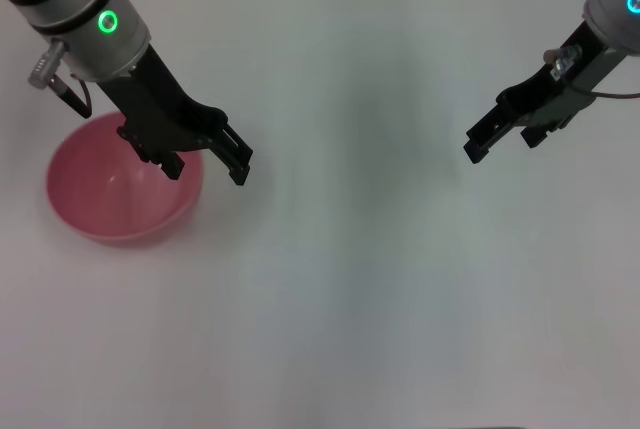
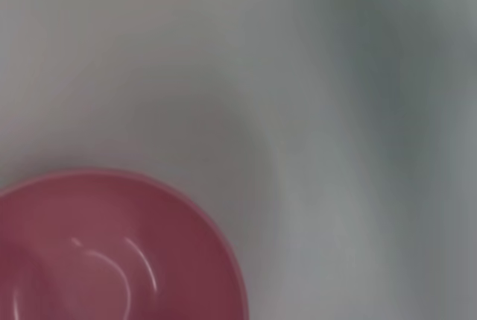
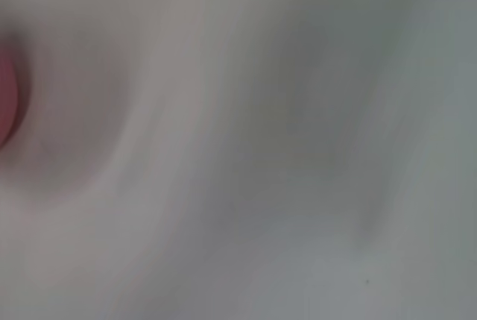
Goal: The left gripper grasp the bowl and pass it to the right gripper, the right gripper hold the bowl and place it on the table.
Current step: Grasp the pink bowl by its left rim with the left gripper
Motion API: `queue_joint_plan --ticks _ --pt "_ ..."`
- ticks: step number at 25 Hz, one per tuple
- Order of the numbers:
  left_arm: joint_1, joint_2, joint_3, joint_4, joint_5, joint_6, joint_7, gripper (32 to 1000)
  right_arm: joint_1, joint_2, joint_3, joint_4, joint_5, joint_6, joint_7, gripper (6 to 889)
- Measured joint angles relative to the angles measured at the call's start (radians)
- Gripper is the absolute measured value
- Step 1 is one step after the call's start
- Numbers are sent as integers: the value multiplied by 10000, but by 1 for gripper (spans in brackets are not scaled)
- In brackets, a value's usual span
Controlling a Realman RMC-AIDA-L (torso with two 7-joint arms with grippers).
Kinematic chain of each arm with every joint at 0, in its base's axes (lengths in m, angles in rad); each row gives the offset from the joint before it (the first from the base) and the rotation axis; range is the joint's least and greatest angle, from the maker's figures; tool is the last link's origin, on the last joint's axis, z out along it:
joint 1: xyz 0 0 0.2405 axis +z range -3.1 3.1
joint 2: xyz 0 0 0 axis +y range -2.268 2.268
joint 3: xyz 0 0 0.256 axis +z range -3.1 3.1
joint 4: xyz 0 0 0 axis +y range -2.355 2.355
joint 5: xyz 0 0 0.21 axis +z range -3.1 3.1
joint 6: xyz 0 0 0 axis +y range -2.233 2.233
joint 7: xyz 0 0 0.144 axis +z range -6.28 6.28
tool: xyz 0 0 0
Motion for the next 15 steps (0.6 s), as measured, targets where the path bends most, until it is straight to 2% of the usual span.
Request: queue_joint_plan --ticks 10,13,15 --pt "46 49 0 85 77 164 75 878 -46 0 -1 0 0 0 -1 881" --pt "57 104 -26 92 313 343 120 878 -61 0 -1 0 0 0 -3 881" --pt "64 187 -74 105 482 487 149 878 -92 -4 -1 0 0 0 -5 881"
